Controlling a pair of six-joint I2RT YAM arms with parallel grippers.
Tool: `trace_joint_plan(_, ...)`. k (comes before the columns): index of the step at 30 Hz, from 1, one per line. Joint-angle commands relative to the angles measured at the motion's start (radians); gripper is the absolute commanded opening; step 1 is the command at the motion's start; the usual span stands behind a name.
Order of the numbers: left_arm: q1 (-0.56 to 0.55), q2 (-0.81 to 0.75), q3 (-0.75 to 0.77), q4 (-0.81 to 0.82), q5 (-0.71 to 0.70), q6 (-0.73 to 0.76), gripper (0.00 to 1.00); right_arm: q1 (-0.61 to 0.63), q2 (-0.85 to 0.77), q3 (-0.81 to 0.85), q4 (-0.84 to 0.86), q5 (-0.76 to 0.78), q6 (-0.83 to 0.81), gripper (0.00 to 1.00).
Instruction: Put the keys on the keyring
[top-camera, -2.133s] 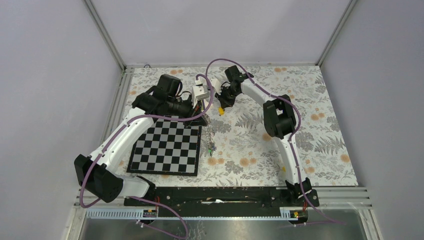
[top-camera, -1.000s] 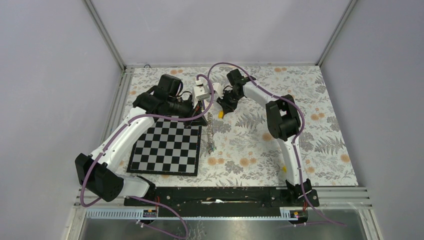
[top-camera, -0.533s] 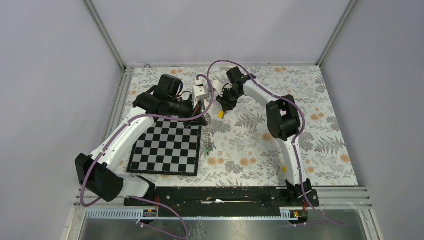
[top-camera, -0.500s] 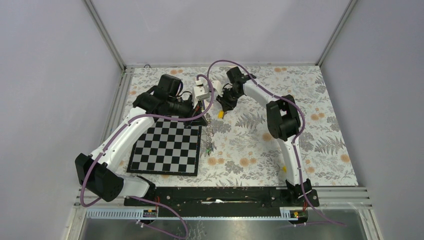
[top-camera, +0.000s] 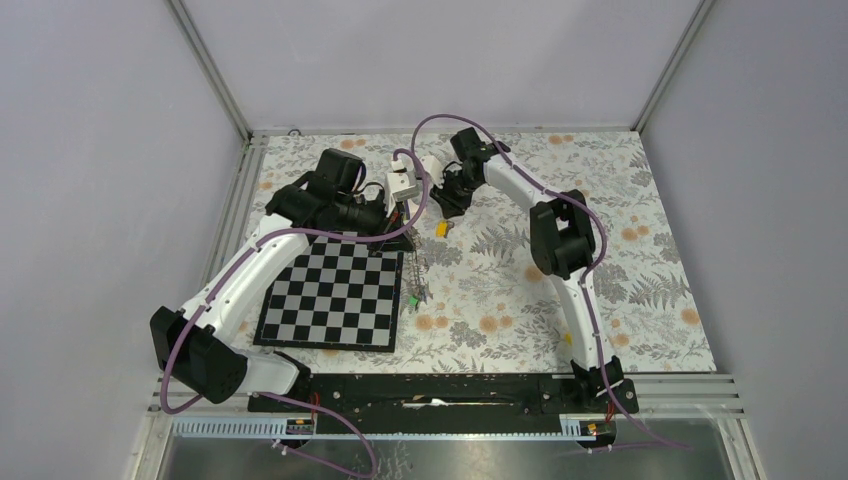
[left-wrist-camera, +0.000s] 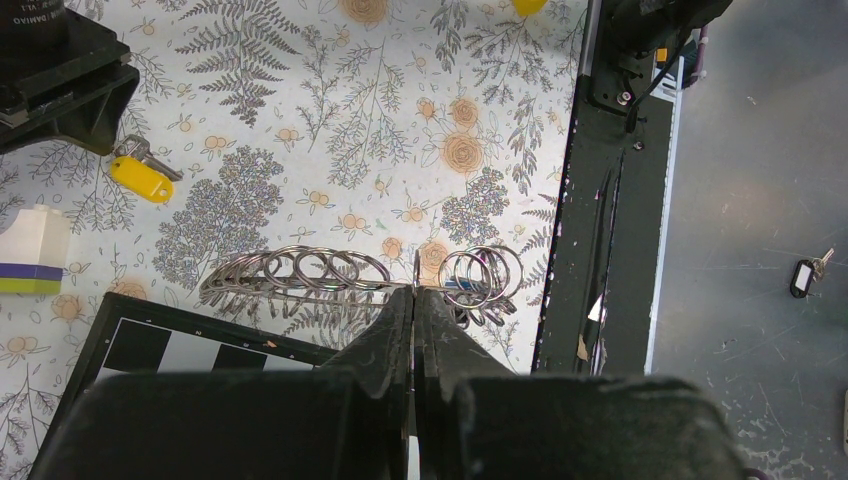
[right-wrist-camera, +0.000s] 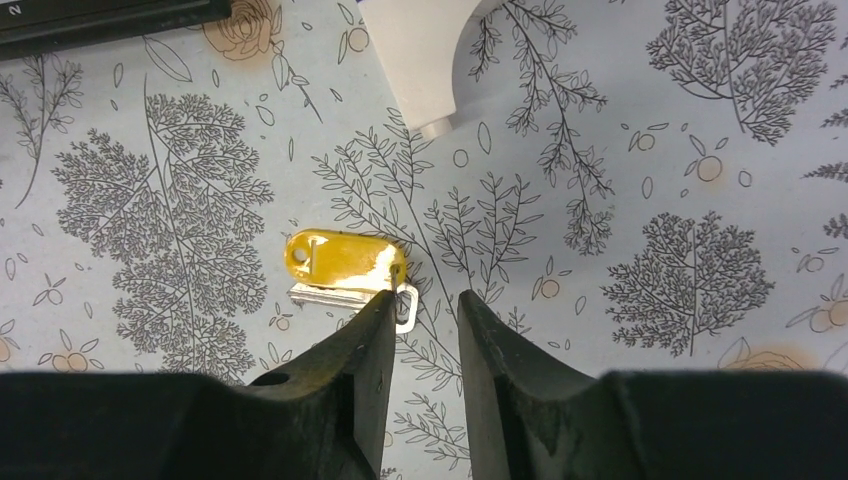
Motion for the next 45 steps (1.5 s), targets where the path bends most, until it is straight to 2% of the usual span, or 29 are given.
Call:
trace_joint_plan(1, 0.005, -0.008, 0.02, 0.036, 0.04, 0.016, 0.0, 0.013, 0.035, 0.056, -0.065, -0.03, -0.033, 0.37)
trace_joint_plan(11, 0.005, -0.004, 0.019, 0.036, 0.044, 0.016, 0.0, 0.013, 0.045, 0.054, -0.075, -0.038, -0.043, 0.38)
trace_joint_plan(18, 0.005, -0.004, 0.015, 0.036, 0.045, 0.017, 0.0, 0.013, 0.061, 0.065, -0.075, -0.042, -0.042, 0.34)
trace_joint_plan(24, 0.005, -0.002, 0.015, 0.036, 0.045, 0.018, 0.0, 0.013, 0.065, 0.069, -0.078, -0.042, -0.042, 0.27)
trace_joint_plan(30, 0.005, -0.003, 0.013, 0.036, 0.045, 0.018, 0.0, 0.013, 0.066, 0.072, -0.08, -0.045, -0.042, 0.25)
trace_joint_plan(45, 0.005, -0.005, 0.011, 0.036, 0.046, 0.017, 0.0, 0.013, 0.055, 0.079, -0.096, -0.054, -0.044, 0.07)
